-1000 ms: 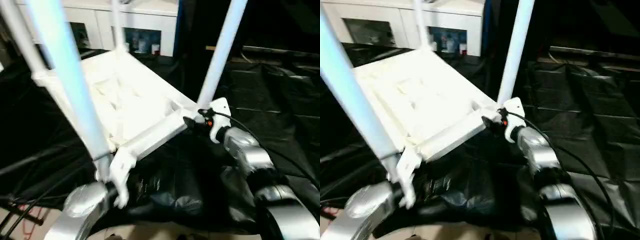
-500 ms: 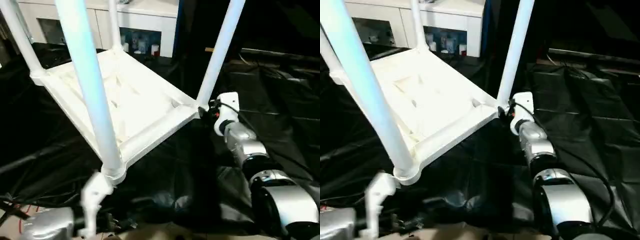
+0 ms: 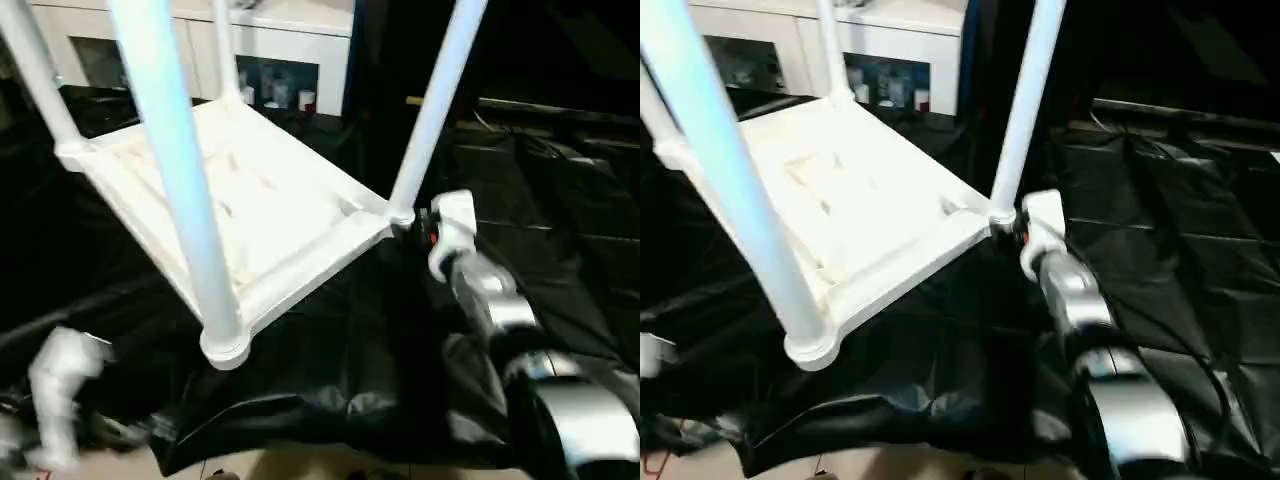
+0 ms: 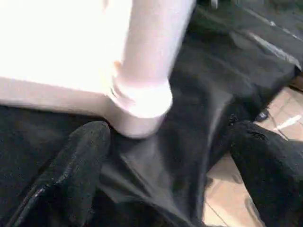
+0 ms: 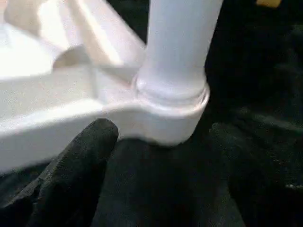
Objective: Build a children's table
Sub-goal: Rotate table base
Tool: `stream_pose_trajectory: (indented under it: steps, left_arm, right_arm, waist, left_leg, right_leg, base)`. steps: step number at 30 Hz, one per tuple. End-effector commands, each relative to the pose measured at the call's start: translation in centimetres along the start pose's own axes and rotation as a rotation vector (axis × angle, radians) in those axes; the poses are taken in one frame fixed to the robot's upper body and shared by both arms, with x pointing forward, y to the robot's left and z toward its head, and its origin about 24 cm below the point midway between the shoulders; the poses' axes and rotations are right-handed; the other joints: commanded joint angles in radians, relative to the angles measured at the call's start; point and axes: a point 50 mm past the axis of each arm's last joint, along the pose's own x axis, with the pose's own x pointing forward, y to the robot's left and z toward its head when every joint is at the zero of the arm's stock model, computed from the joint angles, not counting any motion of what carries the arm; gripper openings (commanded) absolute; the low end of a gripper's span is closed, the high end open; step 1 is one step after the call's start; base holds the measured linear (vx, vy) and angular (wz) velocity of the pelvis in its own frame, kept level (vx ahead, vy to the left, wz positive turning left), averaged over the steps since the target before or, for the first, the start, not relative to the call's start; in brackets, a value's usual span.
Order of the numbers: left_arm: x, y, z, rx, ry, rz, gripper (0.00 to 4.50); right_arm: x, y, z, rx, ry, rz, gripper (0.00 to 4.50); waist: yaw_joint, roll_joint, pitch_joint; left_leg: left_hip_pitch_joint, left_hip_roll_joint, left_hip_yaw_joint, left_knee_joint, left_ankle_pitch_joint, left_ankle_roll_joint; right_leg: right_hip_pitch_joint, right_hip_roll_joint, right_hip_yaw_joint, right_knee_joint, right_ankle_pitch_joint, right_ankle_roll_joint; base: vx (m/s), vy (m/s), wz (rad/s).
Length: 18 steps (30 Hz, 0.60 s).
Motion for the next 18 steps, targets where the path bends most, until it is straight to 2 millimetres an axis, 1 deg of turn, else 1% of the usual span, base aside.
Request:
stream_pose_trajectory:
  steps: [1, 2, 3, 4, 5, 6, 7, 8, 9, 10, 11, 12, 13, 14, 15, 16, 17, 18]
  left_arm:
    - [0.6, 0.5, 1.0, 0.027, -0.037, 0.004, 4.46]
    - [1.0, 0.8, 1.4, 0.036, -0.055, 0.005, 4.46]
    - [2.5, 1.3, 1.9, 0.037, -0.093, -0.003, 4.46]
    - [2.5, 1.3, 1.9, 0.037, -0.093, -0.003, 4.46]
    - [3.8, 1.7, 2.5, 0.044, -0.135, -0.018, 4.46]
    - [4.4, 1.8, 2.8, 0.049, -0.156, -0.024, 4.46]
    - [4.8, 1.9, 3.2, 0.047, -0.181, -0.035, 4.46]
    - [5.5, 2.0, 3.7, 0.040, -0.218, -0.051, 4.46]
    - [6.6, 2.1, 4.4, 0.033, -0.263, -0.071, 4.46]
    - [6.8, 2.1, 4.5, 0.034, -0.268, -0.074, 4.46]
    - [7.9, 1.9, 4.7, 0.039, -0.277, -0.088, 4.46]
    - [9.5, 1.6, 4.9, 0.054, -0.284, -0.109, 4.46]
    - [9.5, 1.6, 4.9, 0.054, -0.284, -0.109, 4.46]
    - [10.1, 1.4, 5.1, 0.054, -0.292, -0.121, 4.46]
    - [10.7, 1.2, 5.2, 0.045, -0.302, -0.135, 4.46]
    - [11.1, 0.9, 5.3, 0.038, -0.308, -0.154, 4.46]
    - [12.0, 0.1, 5.5, 0.024, -0.315, -0.204, 4.46]
    - [12.0, 0.1, 5.5, 0.024, -0.315, -0.204, 4.46]
  right_arm:
    - [-0.1, -0.1, 0.3, -0.010, -0.017, 0.006, 3.68]
    - [-0.2, 0.0, 0.1, -0.008, -0.015, 0.007, 3.68]
    - [-0.3, 0.1, -0.3, -0.005, -0.003, -0.008, 3.68]
    - [-0.3, 0.1, -0.3, -0.005, -0.003, -0.008, 3.68]
    - [-0.3, 0.3, -0.6, 0.003, 0.003, -0.029, 3.68]
    - [-0.3, 0.4, -0.8, 0.007, 0.003, -0.039, 3.68]
    - [-0.3, 0.5, -0.9, 0.014, 0.006, -0.048, 3.68]
    - [-0.3, 0.6, -1.1, 0.012, 0.012, -0.059, 3.68]
    - [-0.2, 0.8, -1.2, 0.010, 0.021, -0.067, 3.68]
    - [-0.1, 0.9, -1.2, 0.010, 0.022, -0.068, 3.68]
    - [0.0, 1.1, -1.2, 0.014, 0.026, -0.070, 3.68]
    - [0.2, 1.6, -1.2, 0.013, 0.033, -0.059, 3.68]
    - [0.2, 1.6, -1.2, 0.013, 0.033, -0.059, 3.68]
    - [0.3, 1.9, -1.2, 0.010, 0.035, -0.048, 3.68]
    - [0.4, 2.3, -1.2, 0.007, 0.036, -0.035, 3.68]
    - [0.5, 2.5, -1.2, 0.005, 0.037, -0.027, 3.68]
    - [0.7, 3.2, -1.2, 0.002, 0.040, -0.008, 3.68]
    - [0.7, 3.2, -1.2, 0.002, 0.040, -0.007, 3.68]
  waist:
    - [-0.002, 0.029, -0.055]
    - [-0.001, 0.028, -0.055]
    - [0.001, 0.027, -0.054]
    - [0.004, 0.027, -0.054]
    - [0.003, 0.030, -0.056]
    - [0.001, 0.037, -0.056]
    - [0.005, 0.051, -0.059]
    - [0.002, 0.044, -0.061]
    - [0.002, 0.051, -0.062]
    - [0.000, 0.045, -0.059]
    - [0.001, 0.042, -0.062]
    - [-0.002, 0.048, -0.061]
    - [-0.002, 0.045, -0.062]
    - [0.000, 0.047, -0.064]
    - [-0.003, 0.049, -0.065]
    - [-0.003, 0.049, -0.065]
    - [-0.003, 0.050, -0.065]
    - [-0.002, 0.047, -0.066]
  left_leg:
    - [0.009, -0.016, 0.023, -0.075, -0.347, 0.018]
    - [0.005, -0.018, 0.022, -0.075, -0.339, 0.015]
    - [0.002, -0.019, 0.020, -0.076, -0.329, 0.010]
    - [0.007, -0.020, 0.022, -0.075, -0.327, 0.008]
    - [0.006, -0.020, 0.021, -0.073, -0.322, 0.003]
    - [0.001, -0.021, 0.019, -0.076, -0.317, -0.008]
    - [0.005, -0.022, 0.018, -0.073, -0.313, -0.015]
    - [0.007, -0.024, 0.022, -0.070, -0.303, -0.015]
    - [0.001, -0.026, 0.020, -0.069, -0.292, -0.019]
    - [0.000, -0.027, 0.020, -0.069, -0.298, -0.018]
    - [-0.002, -0.027, 0.019, -0.066, -0.291, -0.017]
    - [-0.001, -0.028, 0.020, -0.065, -0.283, -0.014]
    - [0.000, -0.028, 0.021, -0.063, -0.282, -0.010]
    - [-0.005, -0.028, 0.020, -0.063, -0.267, -0.008]
    - [-0.006, -0.027, 0.020, -0.063, -0.260, -0.007]
    - [-0.005, -0.027, 0.020, -0.062, -0.260, -0.007]
    - [-0.006, -0.026, 0.020, -0.062, -0.257, -0.007]
    - [-0.004, -0.025, 0.020, -0.062, -0.258, -0.005]
  right_leg:
    - [0.040, -0.021, 0.012, -0.067, -0.273, -0.185]
    - [0.045, -0.023, 0.013, -0.065, -0.273, -0.188]
    - [0.049, -0.024, 0.012, -0.066, -0.287, -0.178]
    - [0.045, -0.024, 0.013, -0.069, -0.297, -0.173]
    - [0.047, -0.028, 0.015, -0.065, -0.292, -0.179]
    - [0.051, -0.027, 0.012, -0.067, -0.303, -0.173]
    - [0.050, -0.028, 0.013, -0.064, -0.290, -0.176]
    - [0.049, -0.026, 0.014, -0.064, -0.257, -0.186]
    - [0.055, -0.027, 0.013, -0.060, -0.237, -0.196]
    - [0.055, -0.026, 0.011, -0.063, -0.258, -0.193]
    - [0.059, -0.029, 0.013, -0.061, -0.272, -0.188]
    - [0.057, -0.026, 0.013, -0.065, -0.281, -0.182]
    - [0.056, -0.026, 0.013, -0.066, -0.284, -0.180]
    - [0.060, -0.030, 0.014, -0.063, -0.283, -0.180]
    - [0.060, -0.028, 0.014, -0.063, -0.282, -0.180]
    - [0.058, -0.028, 0.013, -0.064, -0.282, -0.182]
    - [0.059, -0.029, 0.013, -0.062, -0.278, -0.185]
    - [0.057, -0.028, 0.013, -0.062, -0.278, -0.186]
  base:
    - [0.000, 0.000, 0.00]
    - [0.000, 0.000, 0.00]
    - [0.000, 0.000, 0.00]
    - [0.000, 0.000, 0.00]
    - [0.000, 0.000, 0.00]
    - [0.000, 0.000, 0.00]
    - [0.000, 0.000, 0.00]
    - [0.000, 0.000, 0.00]
    - [0.000, 0.000, 0.00]
    - [0.000, 0.000, 0.00]
    - [0.000, 0.000, 0.00]
    - [0.000, 0.000, 0.00]
    - [0.000, 0.000, 0.00]
    - [0.000, 0.000, 0.00]
    - [0.000, 0.000, 0.00]
    - [0.000, 0.000, 0.00]
    - [0.000, 0.000, 0.00]
    - [0.000, 0.000, 0.00]
